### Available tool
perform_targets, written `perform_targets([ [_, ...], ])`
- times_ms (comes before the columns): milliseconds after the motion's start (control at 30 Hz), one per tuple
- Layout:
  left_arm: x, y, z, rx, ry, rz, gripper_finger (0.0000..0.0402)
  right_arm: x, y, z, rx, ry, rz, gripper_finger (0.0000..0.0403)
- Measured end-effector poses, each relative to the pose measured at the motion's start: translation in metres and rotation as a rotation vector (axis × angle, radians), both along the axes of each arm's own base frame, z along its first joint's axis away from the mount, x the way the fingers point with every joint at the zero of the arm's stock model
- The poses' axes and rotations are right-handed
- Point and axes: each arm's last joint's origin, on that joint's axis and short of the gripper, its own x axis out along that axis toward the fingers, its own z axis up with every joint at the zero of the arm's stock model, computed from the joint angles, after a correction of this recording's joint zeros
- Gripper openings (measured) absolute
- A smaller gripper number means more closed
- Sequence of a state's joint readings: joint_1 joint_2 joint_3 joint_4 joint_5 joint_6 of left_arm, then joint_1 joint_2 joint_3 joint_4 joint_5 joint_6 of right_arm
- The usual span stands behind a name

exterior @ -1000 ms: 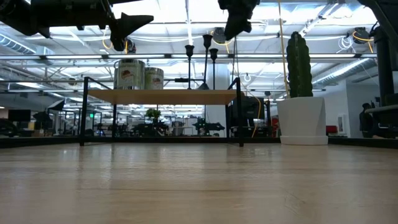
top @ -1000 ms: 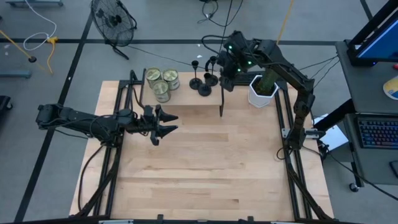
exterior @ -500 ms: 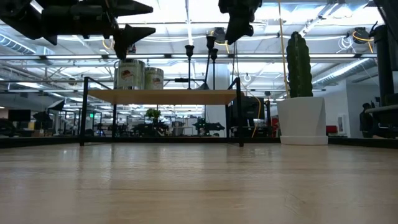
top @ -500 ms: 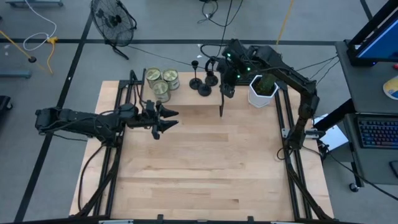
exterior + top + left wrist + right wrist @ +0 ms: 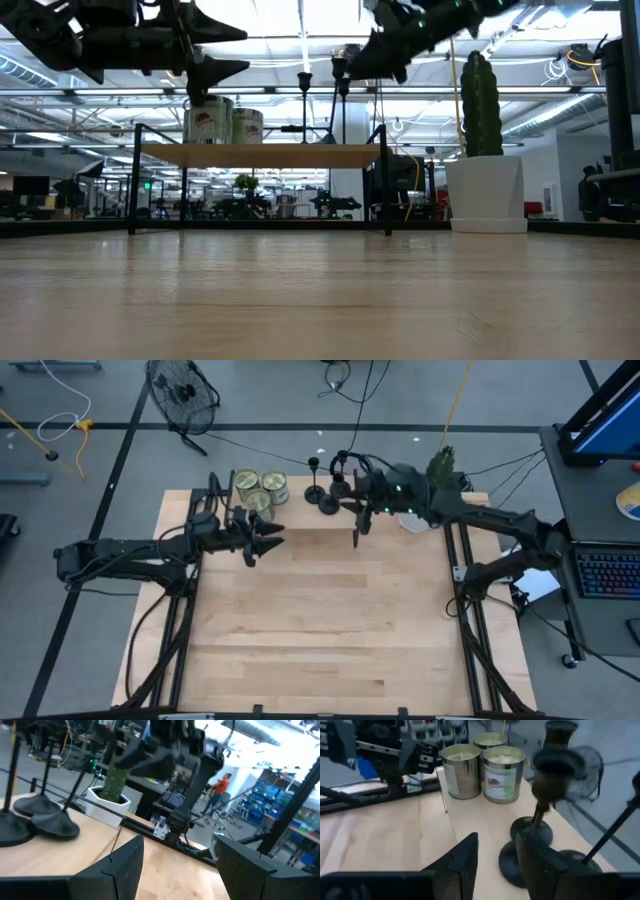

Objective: Pick & Place candle stick holders
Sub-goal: Put the black candle holder on the shelf

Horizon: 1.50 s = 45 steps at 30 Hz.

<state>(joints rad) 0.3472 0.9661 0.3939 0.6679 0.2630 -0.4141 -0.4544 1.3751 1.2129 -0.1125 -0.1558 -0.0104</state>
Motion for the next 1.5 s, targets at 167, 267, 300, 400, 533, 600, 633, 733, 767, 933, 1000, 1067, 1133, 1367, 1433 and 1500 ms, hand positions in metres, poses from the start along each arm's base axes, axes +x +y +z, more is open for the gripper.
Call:
perform_targets([
  [167,-0.001,0.003,0.000,-0.040,-0.004,0.009,0.0239,-0.011,-0.004,-0.035,-0.030,-0.048,-0.040,0.0130],
  [267,-0.001,0.004,0.000,-0.044,-0.006,0.017,0.0239,-0.014,-0.007,-0.045,-0.051,-0.067,-0.081,0.0130],
  [300,-0.002,0.005,0.000,-0.052,-0.007,0.022,0.0239,-0.014,-0.008,-0.044,-0.066,-0.092,-0.087,0.0130],
  [400,-0.002,0.007,0.000,-0.073,-0.011,0.031,0.0239,-0.010,-0.012,-0.045,-0.114,-0.121,-0.084,0.0130],
  [533,-0.003,0.008,0.000,-0.086,-0.012,0.039,0.0239,-0.006,-0.016,-0.053,-0.141,-0.094,-0.080,0.0130],
  [600,-0.003,0.008,0.000,-0.088,-0.012,0.038,0.0239,-0.005,-0.020,-0.055,-0.151,-0.097,-0.083,0.0130],
  [633,-0.003,0.008,0.000,-0.088,-0.012,0.038,0.0239,-0.004,-0.022,-0.056,-0.148,-0.097,-0.088,0.0130],
  [733,-0.003,0.008,0.000,-0.089,-0.012,0.038,0.0239,-0.004,-0.027,-0.058,-0.123,-0.123,-0.072,0.0131],
  [767,-0.003,0.008,0.000,-0.092,-0.013,0.038,0.0239,-0.004,-0.028,-0.058,-0.120,-0.137,-0.069,0.0131],
  [933,-0.003,0.008,0.000,-0.092,-0.012,0.038,0.0239,-0.004,-0.032,-0.059,-0.105,-0.153,-0.060,0.0131],
  [1000,-0.003,0.008,0.000,-0.092,-0.012,0.038,0.0239,-0.004,-0.032,-0.057,-0.111,-0.163,-0.060,0.0131],
  [1067,-0.003,0.008,0.000,-0.092,-0.012,0.038,0.0239,-0.004,-0.032,-0.057,-0.109,-0.164,-0.061,0.0131],
  [1133,-0.003,0.008,0.000,-0.092,-0.012,0.038,0.0239,-0.004,-0.032,-0.057,-0.107,-0.164,-0.061,0.0131],
  [1367,-0.003,0.008,0.000,-0.092,-0.012,0.039,0.0239,-0.003,-0.031,-0.056,-0.046,-0.197,-0.075,0.0167],
  [1433,-0.003,0.008,0.000,-0.092,-0.012,0.039,0.0239,-0.003,-0.031,-0.053,-0.059,-0.224,-0.075,0.0186],
  [1500,-0.003,0.008,0.000,-0.093,-0.012,0.039,0.0239,-0.002,-0.030,-0.049,-0.077,-0.257,-0.070,0.0204],
])
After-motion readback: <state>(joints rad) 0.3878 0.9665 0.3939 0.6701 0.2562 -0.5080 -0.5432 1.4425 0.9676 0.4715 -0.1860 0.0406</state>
